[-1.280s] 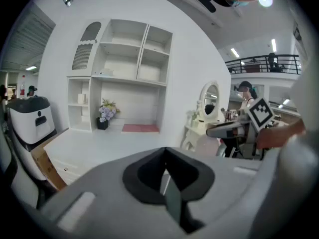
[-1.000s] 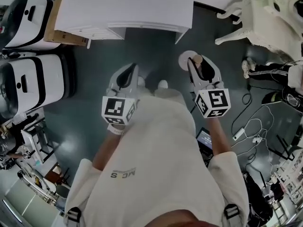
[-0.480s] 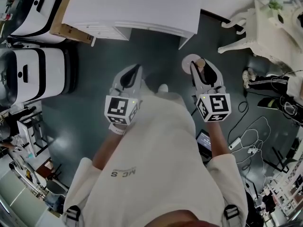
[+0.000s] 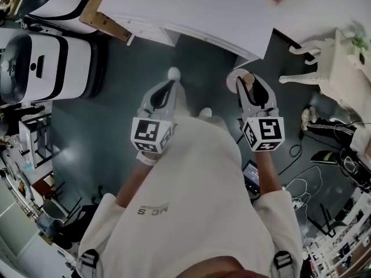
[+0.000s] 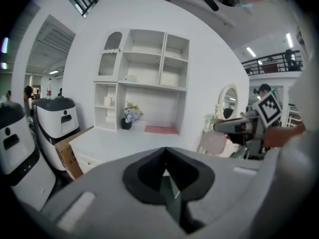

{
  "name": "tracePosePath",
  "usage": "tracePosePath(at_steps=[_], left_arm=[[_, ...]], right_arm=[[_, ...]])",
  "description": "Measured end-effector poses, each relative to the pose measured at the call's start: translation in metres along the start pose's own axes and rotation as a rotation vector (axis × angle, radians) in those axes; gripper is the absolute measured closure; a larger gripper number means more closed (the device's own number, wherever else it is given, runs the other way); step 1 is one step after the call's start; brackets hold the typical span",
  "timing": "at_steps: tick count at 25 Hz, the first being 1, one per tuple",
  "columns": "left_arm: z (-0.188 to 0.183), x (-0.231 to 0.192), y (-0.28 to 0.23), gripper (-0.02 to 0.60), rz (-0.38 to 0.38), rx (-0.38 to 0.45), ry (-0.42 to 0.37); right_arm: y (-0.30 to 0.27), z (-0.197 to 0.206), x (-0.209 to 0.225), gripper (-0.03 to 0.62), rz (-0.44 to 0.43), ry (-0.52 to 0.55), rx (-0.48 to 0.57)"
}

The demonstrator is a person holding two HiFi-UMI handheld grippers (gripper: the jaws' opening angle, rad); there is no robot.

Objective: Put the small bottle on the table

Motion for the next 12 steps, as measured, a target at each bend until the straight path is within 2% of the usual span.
tracePosePath(at_steps=[6, 12], left_arm=[[-0.024, -0.089, -0.036, 0.579, -0.036, 0.014, 0.049], [-0.081, -0.194, -0.102, 0.58, -0.01, -0.008, 0.064]], right_arm=[[-0.103, -0.035, -0.012, 0.459, -0.057, 0.024, 0.004], [-0.225, -0.085, -0.007, 0.459, -0.088, 0.014, 0.019]])
Point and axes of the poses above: the fingertips, and each gripper's own axes: y backward along the fingers, x to its right, z out of its underside, the point moved 8 cm from there along y, backward along the fingers, and after that the axes turned 6 degrees about y, right-handed, at the moved point
